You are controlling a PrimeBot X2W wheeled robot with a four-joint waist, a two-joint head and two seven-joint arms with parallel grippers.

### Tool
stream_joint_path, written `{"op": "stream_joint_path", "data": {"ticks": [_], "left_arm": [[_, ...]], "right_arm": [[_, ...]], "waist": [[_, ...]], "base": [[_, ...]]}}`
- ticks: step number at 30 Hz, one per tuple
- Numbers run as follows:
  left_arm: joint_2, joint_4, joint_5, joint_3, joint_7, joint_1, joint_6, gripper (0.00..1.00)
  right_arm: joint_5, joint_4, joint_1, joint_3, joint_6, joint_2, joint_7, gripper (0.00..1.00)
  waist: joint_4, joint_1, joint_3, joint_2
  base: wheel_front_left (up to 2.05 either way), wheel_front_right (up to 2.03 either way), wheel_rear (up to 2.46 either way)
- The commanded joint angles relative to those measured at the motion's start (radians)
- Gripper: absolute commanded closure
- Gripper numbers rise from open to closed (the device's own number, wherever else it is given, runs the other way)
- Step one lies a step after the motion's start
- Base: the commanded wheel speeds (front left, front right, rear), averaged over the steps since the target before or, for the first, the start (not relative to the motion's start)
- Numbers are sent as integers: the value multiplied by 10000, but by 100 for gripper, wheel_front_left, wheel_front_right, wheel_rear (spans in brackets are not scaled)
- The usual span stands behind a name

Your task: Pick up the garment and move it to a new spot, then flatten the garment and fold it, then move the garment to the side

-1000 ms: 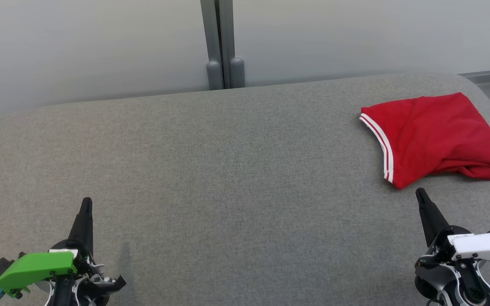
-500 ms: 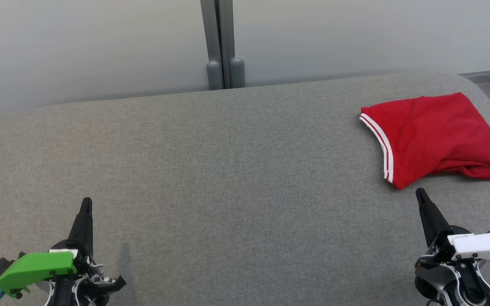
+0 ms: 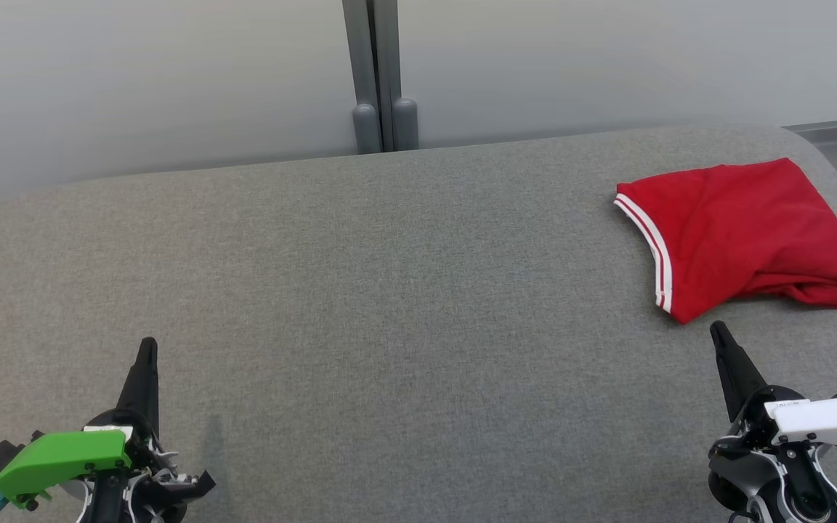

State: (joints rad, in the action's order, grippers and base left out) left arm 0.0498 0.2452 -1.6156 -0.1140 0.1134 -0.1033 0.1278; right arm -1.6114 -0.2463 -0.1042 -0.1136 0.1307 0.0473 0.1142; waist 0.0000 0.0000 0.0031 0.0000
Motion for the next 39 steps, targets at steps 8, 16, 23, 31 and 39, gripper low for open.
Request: {"op": "stream_joint_path", "data": {"ticks": [8,16,23,31,39], "left_arm": [[24,-10,50,-32,44,-116,60,100],[24,-10,52,-32,41,-115,60,100],[23,-11,54,-34,42,-116,60,100],[22,-11,55,-34,44,-116,60,100],[21,-11,57,-36,45,-116,60,100]], "right_arm": [[-32,46,-83,-20,0,56,31,100],[-33,46,-83,-19,0,56,30,100],[-33,46,-83,-19,0,56,30,100],[-33,46,-83,-19,0,56,30,100],[-33,46,-83,-19,0,56,30,100]], "waist": [[0,0,0,0],[0,0,0,0],[0,0,0,0],[0,0,0,0],[0,0,0,0]], "base": [[0,0,0],[0,0,0],[0,0,0],[0,0,0],[0,0,0]]}}
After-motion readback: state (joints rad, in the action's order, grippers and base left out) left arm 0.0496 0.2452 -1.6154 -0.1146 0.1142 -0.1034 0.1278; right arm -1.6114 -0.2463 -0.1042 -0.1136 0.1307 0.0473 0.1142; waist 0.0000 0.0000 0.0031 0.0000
